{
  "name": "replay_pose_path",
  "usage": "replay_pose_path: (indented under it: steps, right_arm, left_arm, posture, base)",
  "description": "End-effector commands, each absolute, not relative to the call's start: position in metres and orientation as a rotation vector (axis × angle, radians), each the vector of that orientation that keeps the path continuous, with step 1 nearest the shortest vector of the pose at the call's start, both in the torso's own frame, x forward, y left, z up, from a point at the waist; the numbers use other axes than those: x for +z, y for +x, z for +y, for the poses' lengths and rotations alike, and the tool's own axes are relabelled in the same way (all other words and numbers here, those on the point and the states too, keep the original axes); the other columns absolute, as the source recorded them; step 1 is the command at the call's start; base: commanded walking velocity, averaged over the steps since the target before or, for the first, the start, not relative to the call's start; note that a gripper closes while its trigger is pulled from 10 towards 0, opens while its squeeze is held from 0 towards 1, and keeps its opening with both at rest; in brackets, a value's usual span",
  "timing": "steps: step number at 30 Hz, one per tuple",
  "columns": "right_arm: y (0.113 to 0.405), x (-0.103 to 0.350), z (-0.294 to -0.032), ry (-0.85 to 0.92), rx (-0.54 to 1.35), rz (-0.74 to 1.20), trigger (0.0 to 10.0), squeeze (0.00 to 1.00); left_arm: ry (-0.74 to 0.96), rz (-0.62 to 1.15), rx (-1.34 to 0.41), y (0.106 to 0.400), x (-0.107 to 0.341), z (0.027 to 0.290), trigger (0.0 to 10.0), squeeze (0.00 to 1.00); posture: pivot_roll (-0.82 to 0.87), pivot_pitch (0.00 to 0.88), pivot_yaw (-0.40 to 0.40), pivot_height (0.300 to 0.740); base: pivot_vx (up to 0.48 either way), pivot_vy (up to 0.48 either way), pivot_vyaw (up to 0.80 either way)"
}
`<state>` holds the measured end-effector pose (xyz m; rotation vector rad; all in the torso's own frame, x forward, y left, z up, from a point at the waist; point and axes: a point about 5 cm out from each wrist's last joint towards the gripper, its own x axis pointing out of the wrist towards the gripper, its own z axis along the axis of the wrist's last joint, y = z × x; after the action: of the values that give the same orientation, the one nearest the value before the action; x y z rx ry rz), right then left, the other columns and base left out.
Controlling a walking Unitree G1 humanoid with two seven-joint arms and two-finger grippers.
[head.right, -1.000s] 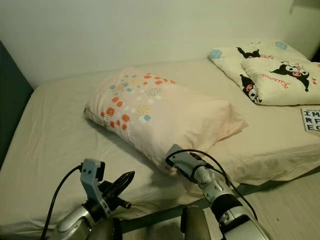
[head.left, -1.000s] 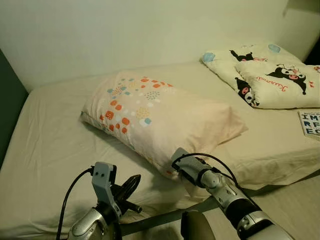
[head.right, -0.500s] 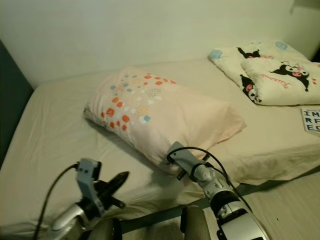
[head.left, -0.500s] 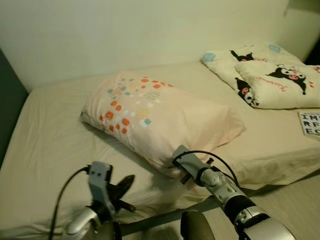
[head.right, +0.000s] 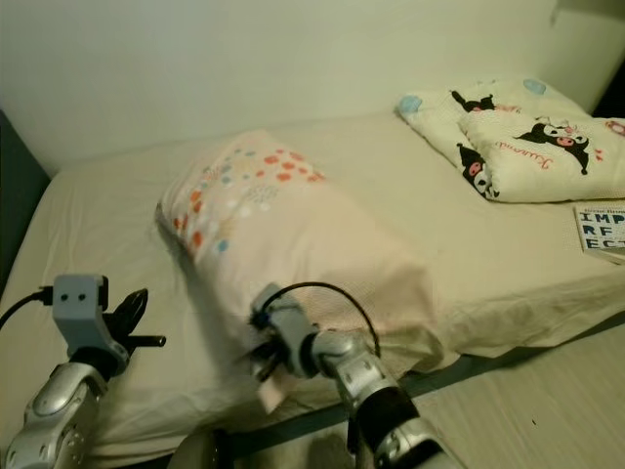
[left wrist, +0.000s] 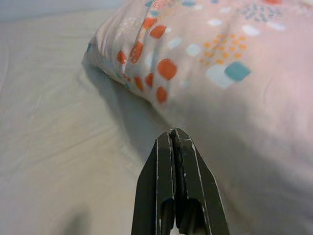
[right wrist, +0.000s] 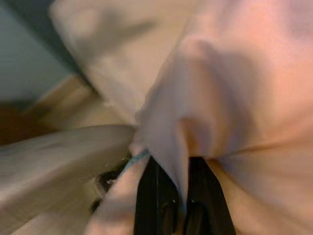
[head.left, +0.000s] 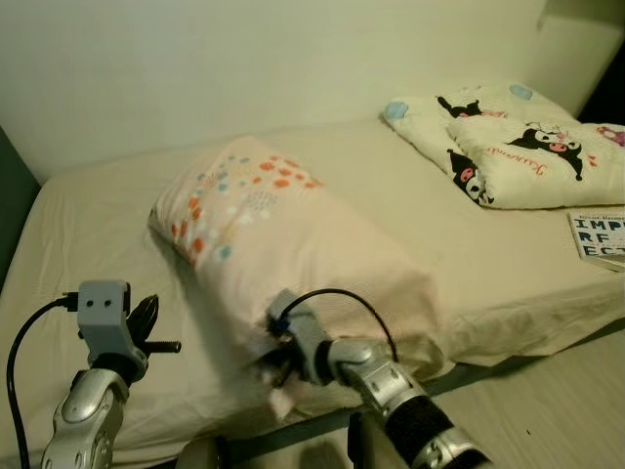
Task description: Clean up the room
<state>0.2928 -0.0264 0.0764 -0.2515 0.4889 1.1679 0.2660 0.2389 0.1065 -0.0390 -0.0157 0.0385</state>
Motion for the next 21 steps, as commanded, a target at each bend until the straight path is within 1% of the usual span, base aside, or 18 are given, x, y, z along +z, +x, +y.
replay_pose_path:
  steps: [1,4,6,15,18,21]
  right_arm:
    - [0.274,0.085,-0.015,-0.213,1.319,0.517,0.0,0.00]
    - [0.268,0.087,-0.016,-0.216,1.352,0.529,0.0,0.00]
    - [0.263,0.088,-0.025,-0.228,1.370,0.555,0.0,0.00]
    - [0.254,0.094,-0.030,-0.189,1.391,0.600,0.0,0.00]
    - [0.234,0.107,-0.029,-0.120,1.513,0.654,0.0,0.00]
    - [0.228,0.112,-0.028,-0.093,1.542,0.671,0.0,0.00]
  left_arm:
    - [-0.043,0.013,0.027,0.263,0.098,0.235,10.0,0.00]
    - [-0.047,0.013,0.017,0.264,0.096,0.231,10.0,0.00]
    - [-0.052,0.016,-0.018,0.264,0.093,0.220,10.0,0.00]
    - [-0.054,0.026,-0.054,0.264,0.089,0.212,10.0,0.00]
    - [-0.052,0.034,-0.075,0.267,0.088,0.209,10.0,0.00]
    - [-0.051,0.033,-0.074,0.268,0.089,0.209,10.0,0.00]
  posture:
    - [-0.03,0.135,-0.045,0.606]
    - [-0.03,0.135,-0.045,0.606]
    - [-0.03,0.135,-0.043,0.606]
    - [-0.04,0.134,-0.037,0.606]
    - [-0.04,0.132,-0.032,0.606]
    - [-0.04,0.132,-0.030,0.606]
  base:
    - [0.000,0.000,0.00]
    - [0.000,0.000,0.00]
    - [0.000,0.000,0.00]
    - [0.000,0.000,0.00]
    - [0.000,0.000,0.00]
    - [0.000,0.000,0.00]
